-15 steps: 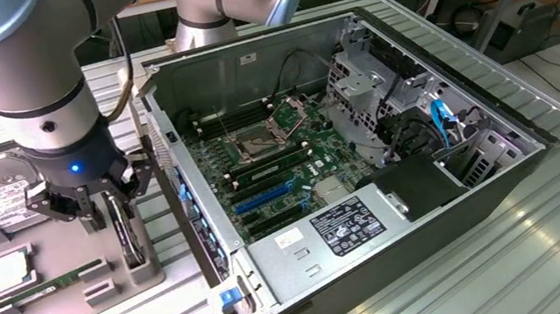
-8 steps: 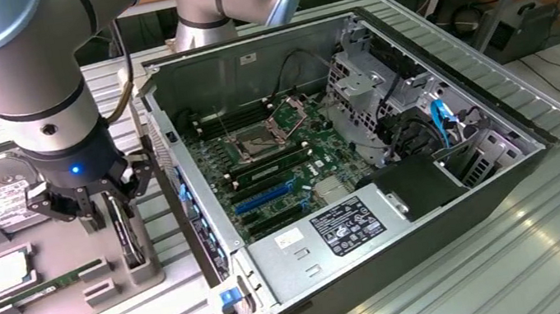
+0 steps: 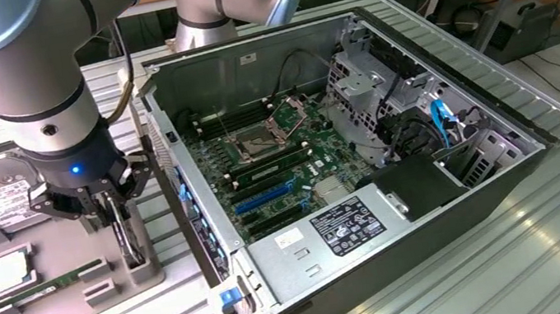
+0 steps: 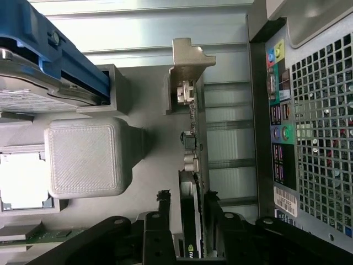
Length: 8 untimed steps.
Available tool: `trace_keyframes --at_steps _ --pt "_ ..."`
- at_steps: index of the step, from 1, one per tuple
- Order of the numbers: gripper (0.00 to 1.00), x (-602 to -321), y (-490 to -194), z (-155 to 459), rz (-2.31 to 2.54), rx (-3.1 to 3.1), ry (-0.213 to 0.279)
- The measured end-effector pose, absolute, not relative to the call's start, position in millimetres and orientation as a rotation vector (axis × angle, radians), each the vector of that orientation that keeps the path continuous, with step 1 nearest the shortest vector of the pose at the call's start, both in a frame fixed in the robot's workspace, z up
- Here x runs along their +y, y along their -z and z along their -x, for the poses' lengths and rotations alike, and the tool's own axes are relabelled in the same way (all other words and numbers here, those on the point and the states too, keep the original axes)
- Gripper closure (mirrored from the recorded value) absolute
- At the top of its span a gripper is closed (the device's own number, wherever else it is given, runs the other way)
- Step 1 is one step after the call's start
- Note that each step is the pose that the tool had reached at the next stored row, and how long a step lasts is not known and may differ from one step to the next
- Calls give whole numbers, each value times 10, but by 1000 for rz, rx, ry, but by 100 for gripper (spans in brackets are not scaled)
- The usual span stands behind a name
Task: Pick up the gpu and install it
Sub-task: 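Pick up the gpu and move the gpu toward the slot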
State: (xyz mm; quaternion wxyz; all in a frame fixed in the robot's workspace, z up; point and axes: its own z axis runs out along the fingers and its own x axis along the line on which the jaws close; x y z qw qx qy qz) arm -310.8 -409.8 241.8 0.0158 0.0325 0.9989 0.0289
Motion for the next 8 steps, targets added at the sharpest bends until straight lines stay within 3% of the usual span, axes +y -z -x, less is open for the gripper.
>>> trace_keyframes --at_steps 1,2,8 --pt "66 -4098 -2418 3108 -101 3107 -90" --pt "73 -4098 -2418 3108 -101 3107 -90" --pt "74 -4098 -2417 3109 -86 3108 -90"
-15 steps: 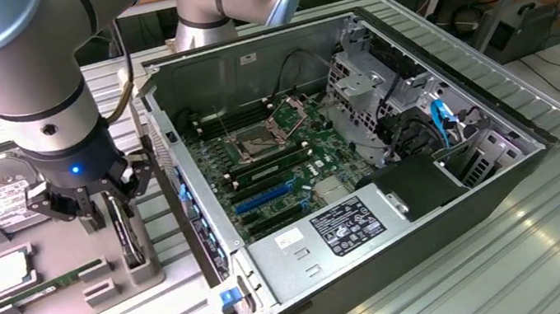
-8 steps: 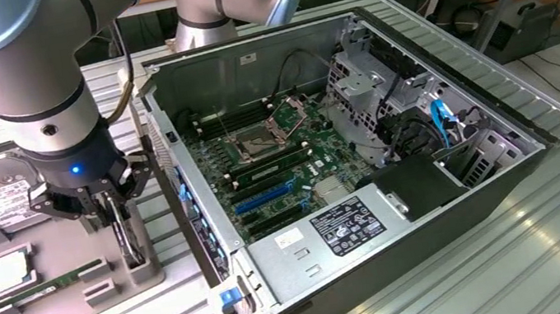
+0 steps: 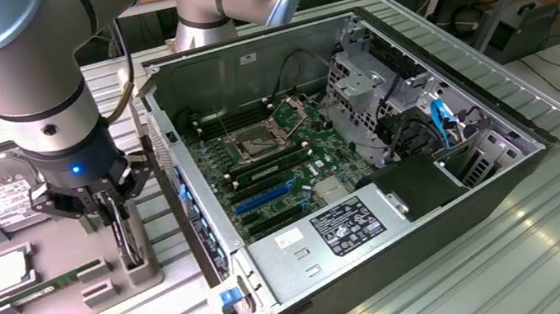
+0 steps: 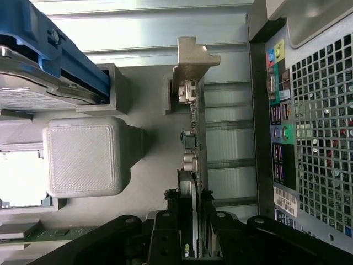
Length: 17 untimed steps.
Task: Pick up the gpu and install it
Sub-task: 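Pick up the gpu and move the gpu toward the slot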
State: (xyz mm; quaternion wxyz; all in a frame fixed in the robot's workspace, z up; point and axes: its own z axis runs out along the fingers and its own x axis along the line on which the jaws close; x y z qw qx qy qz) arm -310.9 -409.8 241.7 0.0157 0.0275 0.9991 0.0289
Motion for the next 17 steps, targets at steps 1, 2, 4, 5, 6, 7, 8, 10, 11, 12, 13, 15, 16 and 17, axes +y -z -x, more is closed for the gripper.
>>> trace_keyframes --at_steps 1,2,4,5,6,7,8,10,11,12,13,15,16,17 --pt "74 -4098 -2417 3109 -67 3109 -90" --pt "74 -4098 -2417 3109 -46 3109 -90" --pt "74 -4098 -2416 3108 -4 3110 -91" --pt "74 -4098 -2416 3109 11 3111 -92" --pt "74 -4098 -2416 3109 17 3111 -92" --pt "74 -4098 -2416 3108 18 3111 -92" --pt "74 -4098 -2416 3108 18 3111 -92" --pt "74 -4098 -2416 3108 18 3111 -92" --pt "74 -4098 -2416 3108 18 3111 -92" --pt "74 -4098 -2416 3108 18 3111 -92" --pt "74 -4098 -2417 3108 18 3111 -92" --pt "74 -4098 -2429 3108 19 3111 -91" --pt "74 -4098 -2435 3108 21 3111 -92" --pt "74 -4098 -2453 3109 23 3111 -92"
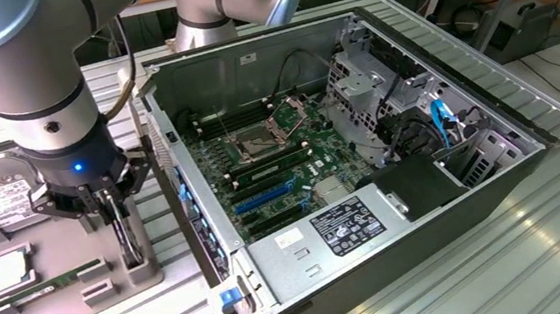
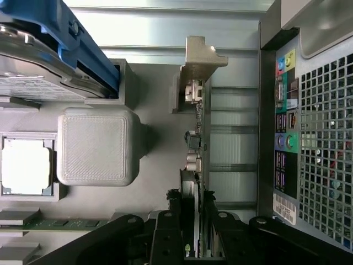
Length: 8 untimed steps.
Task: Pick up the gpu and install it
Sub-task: 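Pick up the gpu and move the gpu toward the slot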
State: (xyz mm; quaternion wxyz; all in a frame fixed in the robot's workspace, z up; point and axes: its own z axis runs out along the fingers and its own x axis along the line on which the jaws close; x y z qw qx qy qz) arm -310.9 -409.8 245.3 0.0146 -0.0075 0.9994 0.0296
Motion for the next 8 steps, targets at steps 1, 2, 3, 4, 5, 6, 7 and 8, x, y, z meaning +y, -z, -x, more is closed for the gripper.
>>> trace_keyframes --at_steps 1,2,3,4,5,6,7,8 --pt "74 -4098 -2466 3108 24 3111 -92" --pt "74 -4098 -2480 3108 26 3111 -92" --pt "74 -4098 -2493 3108 26 3111 -92" --pt "74 -4098 -2507 3108 27 3111 -92" --pt "74 -4098 -2521 3108 28 3111 -92" --pt "74 -4098 -2535 3108 28 3111 -92" --pt "74 -4098 -2551 3108 29 3111 -92" --pt "74 -4098 -2567 3109 29 3111 -92"
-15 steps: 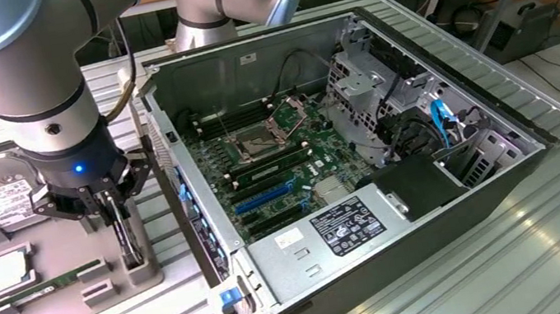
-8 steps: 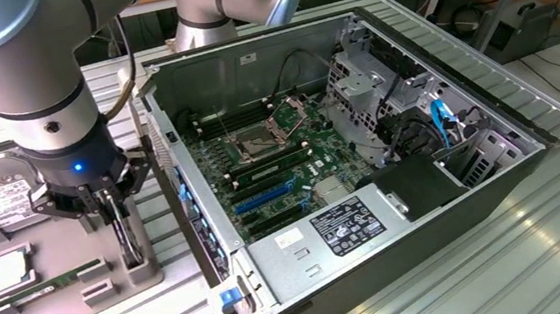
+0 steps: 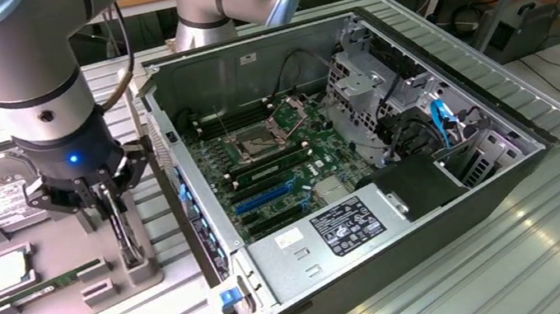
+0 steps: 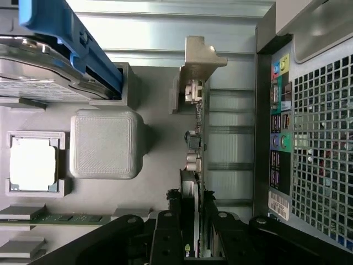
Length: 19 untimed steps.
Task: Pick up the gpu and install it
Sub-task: 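Pick up the gpu and move the gpu toward the slot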
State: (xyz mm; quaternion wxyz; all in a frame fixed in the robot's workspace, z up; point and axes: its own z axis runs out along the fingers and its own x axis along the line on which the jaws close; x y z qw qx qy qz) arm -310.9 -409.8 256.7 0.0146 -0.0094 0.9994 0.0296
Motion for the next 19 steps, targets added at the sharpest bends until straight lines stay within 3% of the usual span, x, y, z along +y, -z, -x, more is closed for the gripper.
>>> trace_keyframes --at_steps 11,19 --pt "74 -4101 -2949 3104 31 3112 -92" --pt "74 -4105 -3426 3014 32 3118 -97"
